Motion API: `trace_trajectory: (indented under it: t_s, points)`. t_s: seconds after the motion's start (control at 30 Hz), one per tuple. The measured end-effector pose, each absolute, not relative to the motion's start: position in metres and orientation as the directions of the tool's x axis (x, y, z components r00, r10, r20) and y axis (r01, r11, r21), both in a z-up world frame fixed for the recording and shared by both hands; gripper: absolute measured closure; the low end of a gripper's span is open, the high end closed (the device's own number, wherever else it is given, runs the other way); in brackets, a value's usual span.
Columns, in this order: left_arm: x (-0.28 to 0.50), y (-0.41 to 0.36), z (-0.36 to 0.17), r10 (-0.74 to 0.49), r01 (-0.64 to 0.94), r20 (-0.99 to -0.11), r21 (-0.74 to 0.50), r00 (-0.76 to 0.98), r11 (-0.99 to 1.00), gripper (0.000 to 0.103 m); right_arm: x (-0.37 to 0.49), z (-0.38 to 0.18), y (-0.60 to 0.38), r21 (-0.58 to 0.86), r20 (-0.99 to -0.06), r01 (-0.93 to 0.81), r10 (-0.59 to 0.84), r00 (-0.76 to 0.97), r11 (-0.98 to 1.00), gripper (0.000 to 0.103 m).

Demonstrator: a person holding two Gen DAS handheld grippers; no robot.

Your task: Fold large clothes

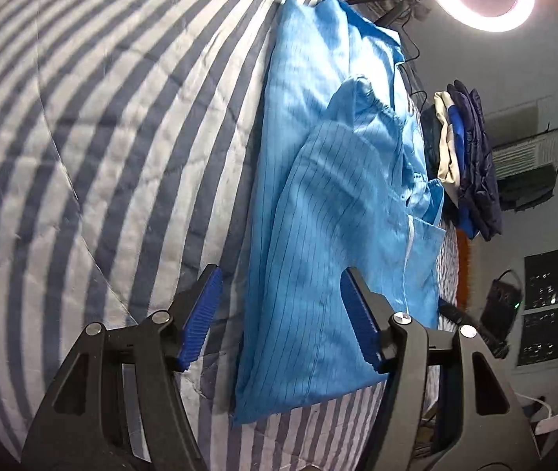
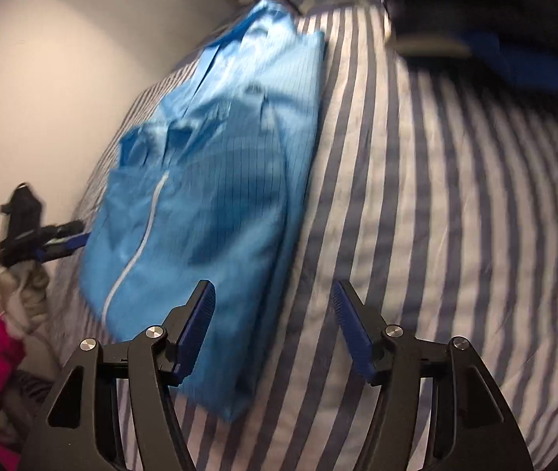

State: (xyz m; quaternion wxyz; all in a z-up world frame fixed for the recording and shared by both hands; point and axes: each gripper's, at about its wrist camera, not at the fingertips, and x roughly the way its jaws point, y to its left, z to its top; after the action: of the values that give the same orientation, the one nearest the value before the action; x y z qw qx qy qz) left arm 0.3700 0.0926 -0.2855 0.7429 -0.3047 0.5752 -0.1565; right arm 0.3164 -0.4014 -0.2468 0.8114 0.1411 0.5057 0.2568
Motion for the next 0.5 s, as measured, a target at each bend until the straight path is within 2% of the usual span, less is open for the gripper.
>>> trace_trajectory:
  t_s: [0.13, 0.17, 0.2, 0.23, 0.27, 0.3, 0.5]
  points:
    - [0.374, 0.086, -0.287, -0.583, -0.097, -0.760, -0.628, 0.286, 0.772, 0.041, 0.313, -0.260, -0.404, 0.552, -0.714, -0.269, 0.615, 0.336, 0.789, 0.039]
    - [0.375, 0.085, -0.287, -0.582, -0.093, -0.761, -0.627, 0.288, 0.774, 0.052, 0.314, -0.261, -0.406, 0.575, -0.698, -0.264, 0.632, 0.336, 0.775, 0.040]
    - [0.377, 0.083, -0.288, -0.584, -0.091, -0.762, -0.626, 0.280, 0.774, 0.074, 0.316, -0.264, -0.408, 0.618, -0.667, -0.255, 0.668, 0.331, 0.744, 0.048]
    - [0.379, 0.080, -0.291, -0.578, -0.096, -0.771, -0.618, 0.266, 0.780, 0.082, 0.318, -0.266, -0.407, 0.643, -0.650, -0.251, 0.689, 0.320, 0.723, 0.056]
    - [0.380, 0.078, -0.293, -0.570, -0.095, -0.778, -0.609, 0.263, 0.788, 0.088, 0.317, -0.268, -0.406, 0.650, -0.648, -0.250, 0.696, 0.309, 0.717, 0.081]
    - [0.381, 0.074, -0.293, -0.562, -0.090, -0.783, -0.601, 0.266, 0.795, 0.092, 0.318, -0.272, -0.399, 0.648, -0.662, -0.257, 0.697, 0.276, 0.717, 0.091]
    - [0.365, 0.062, -0.269, -0.507, 0.001, -0.821, -0.526, 0.263, 0.851, 0.097, 0.295, -0.253, -0.374, 0.525, -0.745, -0.321, 0.608, 0.276, 0.788, 0.099]
